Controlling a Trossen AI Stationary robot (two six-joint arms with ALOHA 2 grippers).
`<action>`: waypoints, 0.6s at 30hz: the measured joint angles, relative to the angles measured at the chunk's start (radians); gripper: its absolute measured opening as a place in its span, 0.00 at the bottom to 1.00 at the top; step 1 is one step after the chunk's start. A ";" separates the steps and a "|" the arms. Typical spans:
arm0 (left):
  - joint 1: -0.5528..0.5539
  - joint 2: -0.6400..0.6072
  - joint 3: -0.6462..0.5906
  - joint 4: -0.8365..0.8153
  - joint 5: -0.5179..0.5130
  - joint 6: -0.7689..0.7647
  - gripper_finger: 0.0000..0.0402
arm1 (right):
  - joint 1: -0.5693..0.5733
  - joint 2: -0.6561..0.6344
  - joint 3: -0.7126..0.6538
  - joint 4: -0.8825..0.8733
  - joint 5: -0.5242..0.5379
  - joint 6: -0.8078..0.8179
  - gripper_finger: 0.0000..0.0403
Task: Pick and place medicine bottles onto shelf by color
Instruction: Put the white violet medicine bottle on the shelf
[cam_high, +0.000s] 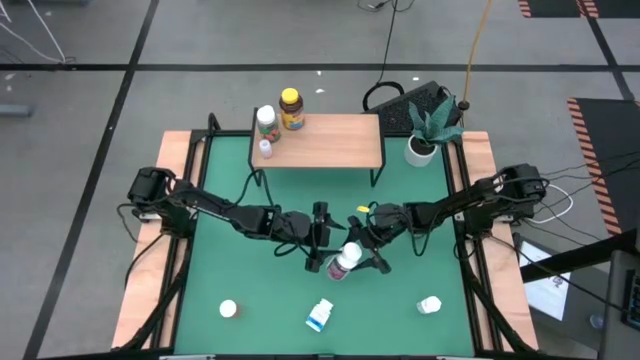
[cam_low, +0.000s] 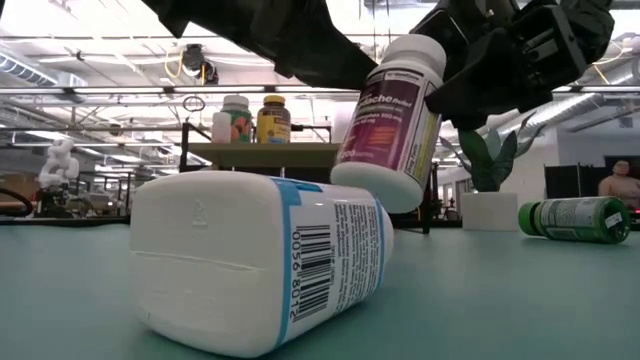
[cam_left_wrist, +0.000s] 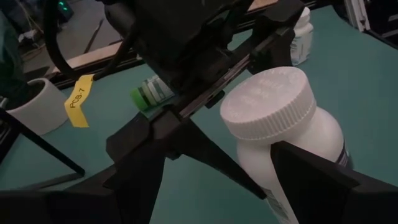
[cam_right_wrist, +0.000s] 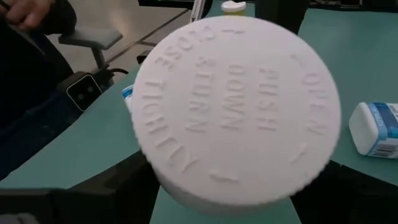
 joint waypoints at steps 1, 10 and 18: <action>0.000 0.000 0.000 0.001 -0.001 -0.001 0.74 | 0.000 0.000 0.000 0.006 0.002 -0.001 0.72; 0.002 0.000 0.001 -0.030 -0.026 -0.019 0.74 | 0.001 -0.001 0.000 0.006 0.094 -0.005 0.72; 0.001 -0.006 0.006 -0.109 -0.129 -0.034 0.74 | -0.002 -0.092 0.001 -0.166 0.198 -0.020 0.72</action>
